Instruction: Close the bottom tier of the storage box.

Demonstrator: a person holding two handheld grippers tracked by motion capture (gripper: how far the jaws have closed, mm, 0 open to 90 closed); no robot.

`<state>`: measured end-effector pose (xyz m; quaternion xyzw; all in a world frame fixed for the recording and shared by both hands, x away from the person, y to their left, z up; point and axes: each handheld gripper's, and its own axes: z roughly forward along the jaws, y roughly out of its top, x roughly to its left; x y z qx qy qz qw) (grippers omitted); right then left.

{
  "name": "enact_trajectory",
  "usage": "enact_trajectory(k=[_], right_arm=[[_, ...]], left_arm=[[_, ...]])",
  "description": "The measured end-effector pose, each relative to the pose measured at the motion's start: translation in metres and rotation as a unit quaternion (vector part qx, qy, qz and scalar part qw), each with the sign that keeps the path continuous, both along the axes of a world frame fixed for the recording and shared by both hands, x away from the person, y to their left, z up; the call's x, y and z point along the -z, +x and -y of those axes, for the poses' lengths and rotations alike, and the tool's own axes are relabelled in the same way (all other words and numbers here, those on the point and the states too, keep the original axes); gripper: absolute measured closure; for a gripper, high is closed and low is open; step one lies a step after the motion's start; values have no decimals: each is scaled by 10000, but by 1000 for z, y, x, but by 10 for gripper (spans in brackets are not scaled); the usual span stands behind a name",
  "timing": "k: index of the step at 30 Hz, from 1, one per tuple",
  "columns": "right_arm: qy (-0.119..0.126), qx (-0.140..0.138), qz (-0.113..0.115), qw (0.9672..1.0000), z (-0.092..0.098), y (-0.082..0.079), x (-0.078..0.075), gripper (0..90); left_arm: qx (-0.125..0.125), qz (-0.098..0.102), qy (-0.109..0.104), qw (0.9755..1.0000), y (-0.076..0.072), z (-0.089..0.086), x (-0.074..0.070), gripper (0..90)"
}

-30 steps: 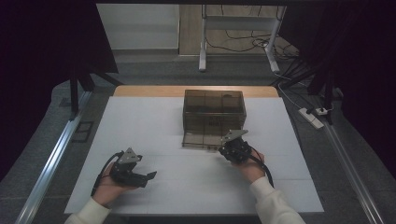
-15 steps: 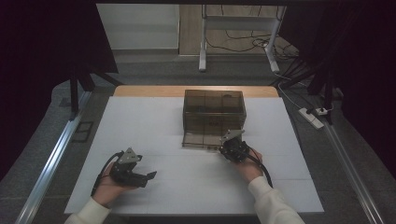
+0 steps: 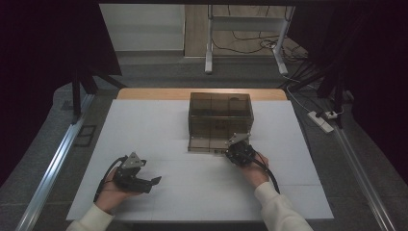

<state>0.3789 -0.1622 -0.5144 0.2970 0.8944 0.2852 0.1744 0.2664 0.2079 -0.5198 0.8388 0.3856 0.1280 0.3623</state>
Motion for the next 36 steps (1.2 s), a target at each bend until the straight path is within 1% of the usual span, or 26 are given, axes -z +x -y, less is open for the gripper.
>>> enact_trajectory(k=[6, 13, 23, 36], right_arm=[[-14, 10, 41, 10000, -1, 2, 0, 894], [84, 63, 74, 9999, 0, 7, 1, 894], [117, 117, 180, 9997, -1, 15, -2, 894], [150, 195, 205, 9995, 1, 26, -2, 894]], left_arm=[[7, -3, 6, 10000, 0, 0, 0, 126], [14, -12, 20, 10000, 0, 0, 1, 127], [18, -18, 38, 10000, 1, 1, 1, 127], [9, -28, 46, 10000, 1, 1, 2, 127]])
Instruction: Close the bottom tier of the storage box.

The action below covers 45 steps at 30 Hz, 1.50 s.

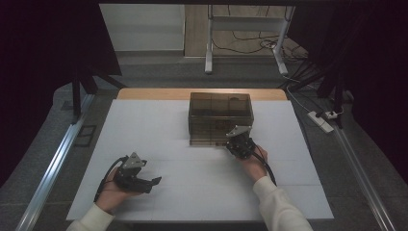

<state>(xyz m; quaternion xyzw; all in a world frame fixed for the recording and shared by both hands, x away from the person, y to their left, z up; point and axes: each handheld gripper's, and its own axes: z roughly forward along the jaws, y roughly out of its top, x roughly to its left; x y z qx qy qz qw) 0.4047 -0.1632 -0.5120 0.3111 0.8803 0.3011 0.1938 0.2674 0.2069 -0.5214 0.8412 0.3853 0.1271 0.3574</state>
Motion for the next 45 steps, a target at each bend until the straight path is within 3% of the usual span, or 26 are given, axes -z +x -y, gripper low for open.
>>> enact_trajectory(k=[45], right_arm=[[209, 225, 122, 9995, -3, 34, 5, 894]], left_arm=[[-16, -15, 1, 10000, 0, 0, 0, 128]])
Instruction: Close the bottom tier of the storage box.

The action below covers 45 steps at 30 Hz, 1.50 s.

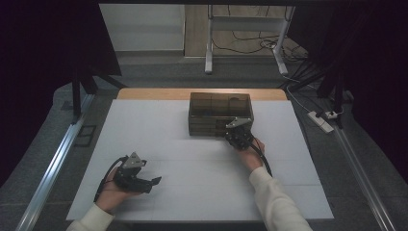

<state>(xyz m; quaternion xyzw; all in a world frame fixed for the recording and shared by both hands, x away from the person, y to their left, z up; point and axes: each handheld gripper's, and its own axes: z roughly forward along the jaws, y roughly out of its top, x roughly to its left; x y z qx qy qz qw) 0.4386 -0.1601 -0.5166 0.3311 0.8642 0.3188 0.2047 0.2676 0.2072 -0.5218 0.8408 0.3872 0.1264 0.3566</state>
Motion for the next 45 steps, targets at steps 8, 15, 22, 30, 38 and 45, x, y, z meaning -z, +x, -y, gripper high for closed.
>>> enact_trajectory(k=[8, 15, 22, 30, 38, 45], right_arm=[[46, 75, 62, 9999, 0, 6, 1, 894], [-24, 84, 81, 9999, 0, 6, 2, 894], [72, 159, 25, 9998, 7, -2, -5, 894], [212, -111, -123, 9996, 18, -23, -13, 707], [313, -385, -97, 9987, 22, -40, -18, 491], [418, -550, -77, 9976, 26, -57, -22, 440]], left_arm=[[-2, 4, -17, 10000, 0, 0, 0, 127], [-23, 17, -22, 10000, 0, -2, -1, 128], [-49, 3, -14, 10000, 0, -2, 0, 128], [-20, 15, -15, 10000, 0, -2, 0, 128], [-47, 34, -29, 10000, 0, -2, -1, 127], [-24, 23, -18, 10000, 0, -2, 0, 127]])
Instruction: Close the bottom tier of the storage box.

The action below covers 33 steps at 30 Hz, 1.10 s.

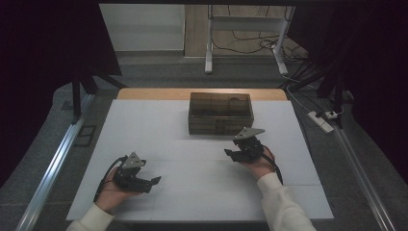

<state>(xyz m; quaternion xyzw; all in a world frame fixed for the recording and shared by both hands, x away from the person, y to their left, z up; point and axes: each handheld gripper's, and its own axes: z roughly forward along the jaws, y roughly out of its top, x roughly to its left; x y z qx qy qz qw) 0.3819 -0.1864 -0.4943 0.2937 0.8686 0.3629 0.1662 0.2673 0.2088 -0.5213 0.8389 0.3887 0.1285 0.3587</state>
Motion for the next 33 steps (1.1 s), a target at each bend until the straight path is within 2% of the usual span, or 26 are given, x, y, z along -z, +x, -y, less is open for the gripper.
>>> enact_trajectory(k=[4, 11, 15, 20, 24, 33], right_arm=[[48, -55, -31, 10000, 7, -9, -1, 409], [131, -28, 67, 9999, 22, -27, -5, 372], [230, 57, 114, 9997, 34, -37, -6, 345], [254, 106, 115, 9996, 46, -48, -6, 329], [246, 146, 201, 9994, 59, -57, -6, 322], [514, 314, 152, 9981, 92, -76, -5, 314]], left_arm=[[4, 6, -9, 10000, 0, -1, 0, 128], [16, 27, -17, 10000, 0, 0, -1, 127], [22, 29, -7, 10000, 0, -1, -1, 127], [10, 31, -38, 10000, 0, -1, -2, 126], [-5, 40, -59, 10000, -1, -1, -2, 126], [-18, 61, -40, 10000, -1, 0, -1, 126]])
